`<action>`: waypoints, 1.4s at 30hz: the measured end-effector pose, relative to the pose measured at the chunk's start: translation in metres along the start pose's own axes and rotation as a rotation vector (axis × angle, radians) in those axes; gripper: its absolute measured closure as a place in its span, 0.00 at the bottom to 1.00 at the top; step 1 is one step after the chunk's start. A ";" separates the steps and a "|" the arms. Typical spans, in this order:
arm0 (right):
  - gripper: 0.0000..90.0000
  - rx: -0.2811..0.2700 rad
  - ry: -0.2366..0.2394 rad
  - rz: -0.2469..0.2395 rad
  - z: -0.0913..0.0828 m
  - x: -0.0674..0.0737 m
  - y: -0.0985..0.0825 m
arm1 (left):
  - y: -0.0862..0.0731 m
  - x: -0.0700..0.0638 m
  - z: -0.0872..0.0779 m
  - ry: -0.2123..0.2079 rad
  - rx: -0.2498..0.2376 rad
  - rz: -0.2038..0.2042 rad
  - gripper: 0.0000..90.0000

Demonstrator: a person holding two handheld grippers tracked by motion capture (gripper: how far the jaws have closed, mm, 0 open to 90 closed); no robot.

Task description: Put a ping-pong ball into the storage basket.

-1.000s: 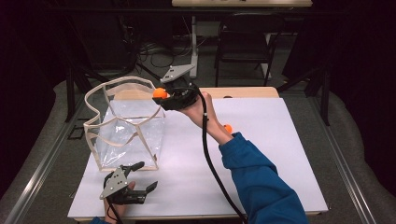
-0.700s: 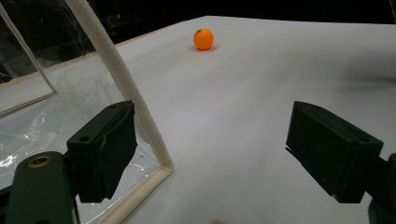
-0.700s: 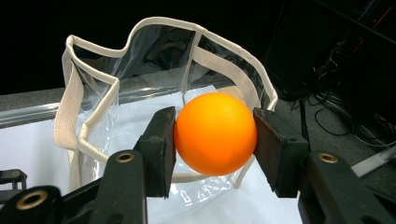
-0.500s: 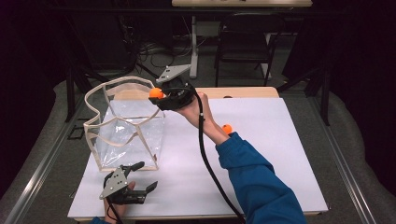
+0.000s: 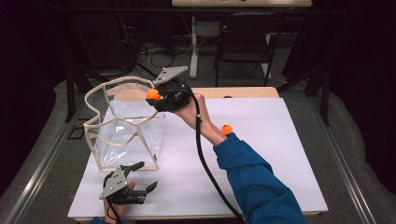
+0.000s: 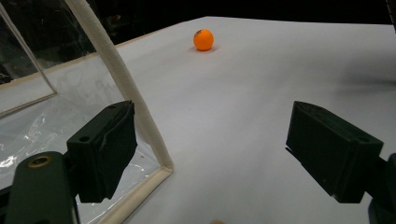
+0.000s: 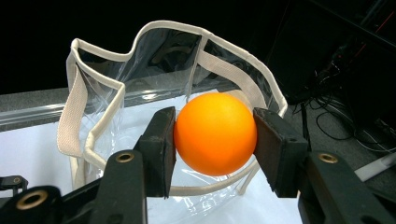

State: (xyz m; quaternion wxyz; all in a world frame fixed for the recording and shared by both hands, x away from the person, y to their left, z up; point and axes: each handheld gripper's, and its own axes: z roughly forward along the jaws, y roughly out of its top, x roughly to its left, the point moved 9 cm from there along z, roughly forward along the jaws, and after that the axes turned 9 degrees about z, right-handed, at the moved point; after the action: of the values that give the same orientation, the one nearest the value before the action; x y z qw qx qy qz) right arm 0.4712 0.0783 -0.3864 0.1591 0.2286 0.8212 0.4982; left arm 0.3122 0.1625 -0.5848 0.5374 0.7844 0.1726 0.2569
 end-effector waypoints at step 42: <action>0.57 0.042 0.031 -0.018 0.021 0.017 0.002 | 0.000 0.000 -0.001 -0.008 -0.001 -0.002 0.18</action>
State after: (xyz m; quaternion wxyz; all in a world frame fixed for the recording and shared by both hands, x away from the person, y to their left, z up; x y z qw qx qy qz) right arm 0.4673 0.1035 -0.3948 0.1459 0.2170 0.8358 0.4827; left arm 0.3119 0.1630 -0.5846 0.5389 0.7849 0.1713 0.2534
